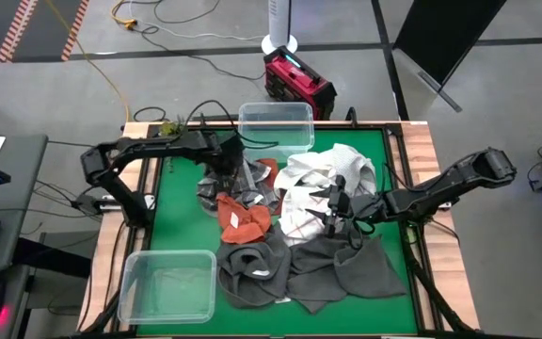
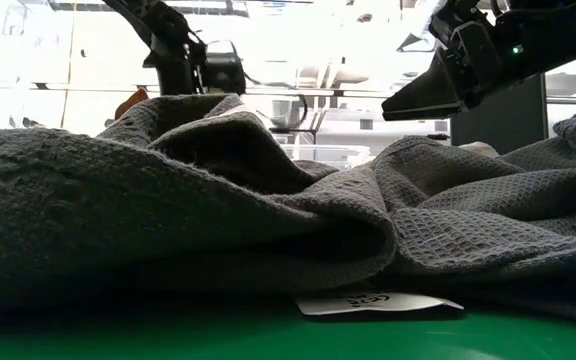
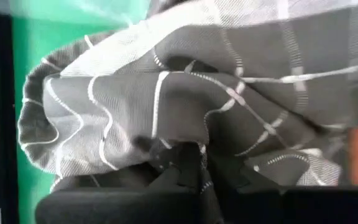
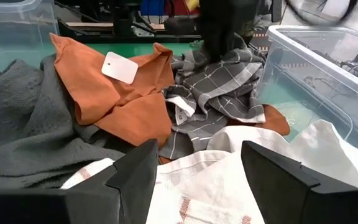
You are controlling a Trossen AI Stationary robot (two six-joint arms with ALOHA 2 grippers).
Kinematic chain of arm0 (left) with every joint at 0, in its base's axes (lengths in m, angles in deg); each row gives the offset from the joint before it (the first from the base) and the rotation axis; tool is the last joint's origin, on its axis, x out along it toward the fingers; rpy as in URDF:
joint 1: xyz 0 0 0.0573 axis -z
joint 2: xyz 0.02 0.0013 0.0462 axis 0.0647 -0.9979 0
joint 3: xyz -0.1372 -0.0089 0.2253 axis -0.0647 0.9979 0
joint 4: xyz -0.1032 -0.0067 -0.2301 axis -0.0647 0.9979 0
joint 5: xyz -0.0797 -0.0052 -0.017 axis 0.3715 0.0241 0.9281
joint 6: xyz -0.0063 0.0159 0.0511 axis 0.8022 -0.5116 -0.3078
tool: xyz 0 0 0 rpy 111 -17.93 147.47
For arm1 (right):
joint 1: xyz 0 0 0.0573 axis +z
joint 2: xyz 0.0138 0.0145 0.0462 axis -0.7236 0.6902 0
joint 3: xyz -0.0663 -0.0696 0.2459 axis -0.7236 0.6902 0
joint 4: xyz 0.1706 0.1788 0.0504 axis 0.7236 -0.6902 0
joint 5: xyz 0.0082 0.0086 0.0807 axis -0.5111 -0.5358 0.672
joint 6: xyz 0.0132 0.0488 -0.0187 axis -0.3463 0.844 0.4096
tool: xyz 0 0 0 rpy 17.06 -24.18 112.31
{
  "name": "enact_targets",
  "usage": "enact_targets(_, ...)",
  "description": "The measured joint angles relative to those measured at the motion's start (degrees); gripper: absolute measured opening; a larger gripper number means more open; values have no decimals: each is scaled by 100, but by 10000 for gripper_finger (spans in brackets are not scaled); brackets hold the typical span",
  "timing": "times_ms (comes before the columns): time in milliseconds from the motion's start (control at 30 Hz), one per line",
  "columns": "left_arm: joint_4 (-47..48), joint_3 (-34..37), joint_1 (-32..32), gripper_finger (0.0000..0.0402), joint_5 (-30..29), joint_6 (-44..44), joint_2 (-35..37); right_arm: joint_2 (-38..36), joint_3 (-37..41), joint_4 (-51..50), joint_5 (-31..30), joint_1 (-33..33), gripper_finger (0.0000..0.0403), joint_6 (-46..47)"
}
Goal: Sort towels by color in basket
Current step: Put the gray patterned towel into the top transparent bin
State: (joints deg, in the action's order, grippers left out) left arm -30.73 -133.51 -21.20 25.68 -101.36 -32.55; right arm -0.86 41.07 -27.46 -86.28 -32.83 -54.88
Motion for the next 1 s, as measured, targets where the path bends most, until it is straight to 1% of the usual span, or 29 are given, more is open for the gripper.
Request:
enact_targets(133, -41, 1, 91, 4, 570, 174, 758, 0, 0, -7, -1, -2, 260, 39)
enact_targets(233, -313, 3, 118, 3, 871, 334, 1444, 0, 0, 39, -1, -2, 260, 37)
enact_targets(333, -1056, 3, 131, 2, 1117, 526, 2087, 0, 0, 93, -1, -4, 260, 33)
enact_targets(400, -1798, 3, 132, 2, 1136, 690, 2408, 0, 0, 125, -1, -4, 260, -9)
enact_targets(533, -3324, 3, 130, 1, 1128, 940, 2773, 0, 0, 276, 1, -4, 260, -31)
enact_targets(633, -4146, 1, 132, 1, 1131, 982, 2888, 0, 0, 323, 1, -4, 260, -28)
enact_targets(767, -4346, 3, 198, 1, 1219, 944, 3072, 0, 0, 318, 1, -1, 260, -26)
enact_targets(867, -4386, 3, 281, 1, 1588, 797, 3359, 0, 0, 313, 1, 0, 260, -25)
enact_targets(1000, -4700, 3, 348, 1, 1608, 858, 3774, 0, 0, 318, 1, -6, 260, -25)
